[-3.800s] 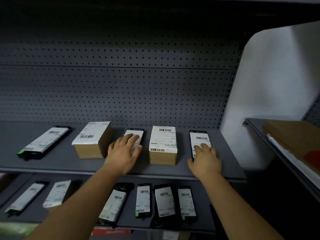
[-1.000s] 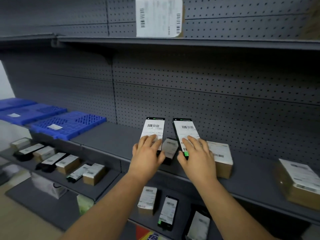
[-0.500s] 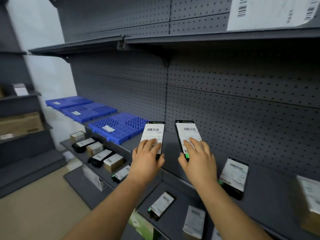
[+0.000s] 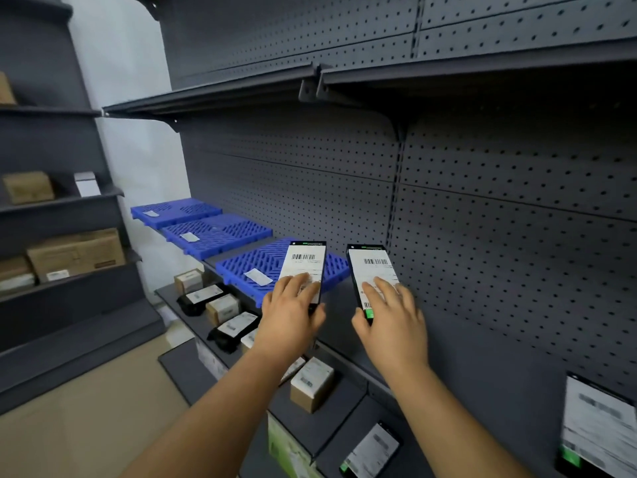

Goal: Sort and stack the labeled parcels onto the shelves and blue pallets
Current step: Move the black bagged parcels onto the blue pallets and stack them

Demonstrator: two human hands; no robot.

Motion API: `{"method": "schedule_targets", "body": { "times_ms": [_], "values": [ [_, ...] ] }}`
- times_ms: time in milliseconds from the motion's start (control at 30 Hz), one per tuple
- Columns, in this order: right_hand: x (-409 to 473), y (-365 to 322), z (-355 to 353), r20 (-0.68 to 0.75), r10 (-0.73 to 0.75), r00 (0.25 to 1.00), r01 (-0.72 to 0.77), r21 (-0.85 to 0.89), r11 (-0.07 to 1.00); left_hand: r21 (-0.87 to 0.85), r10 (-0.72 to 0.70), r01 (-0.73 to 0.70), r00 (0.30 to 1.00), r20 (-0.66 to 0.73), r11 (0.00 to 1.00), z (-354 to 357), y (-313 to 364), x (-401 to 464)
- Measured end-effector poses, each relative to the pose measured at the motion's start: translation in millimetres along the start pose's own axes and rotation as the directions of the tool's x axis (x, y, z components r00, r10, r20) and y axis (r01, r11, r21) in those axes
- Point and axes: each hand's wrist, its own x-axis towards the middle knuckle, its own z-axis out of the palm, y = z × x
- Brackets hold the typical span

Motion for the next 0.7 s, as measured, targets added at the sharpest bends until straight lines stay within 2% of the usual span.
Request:
{"method": "schedule_targets", "body": {
  "times_ms": [400,700],
  "values": [
    [43,-118,80,-0.028,0.162,0.986,-0.164,-0.14,0.976,-0.07,0.161,-0.152,0.975,0.153,0.986,1,-146,65],
    [74,-153,125,0.046,0.315,0.948,-0.299,-0.205,0.932,-0.172,0.263,-0.229,0.941,0.213,0.958,24,-212,111]
  ]
}}
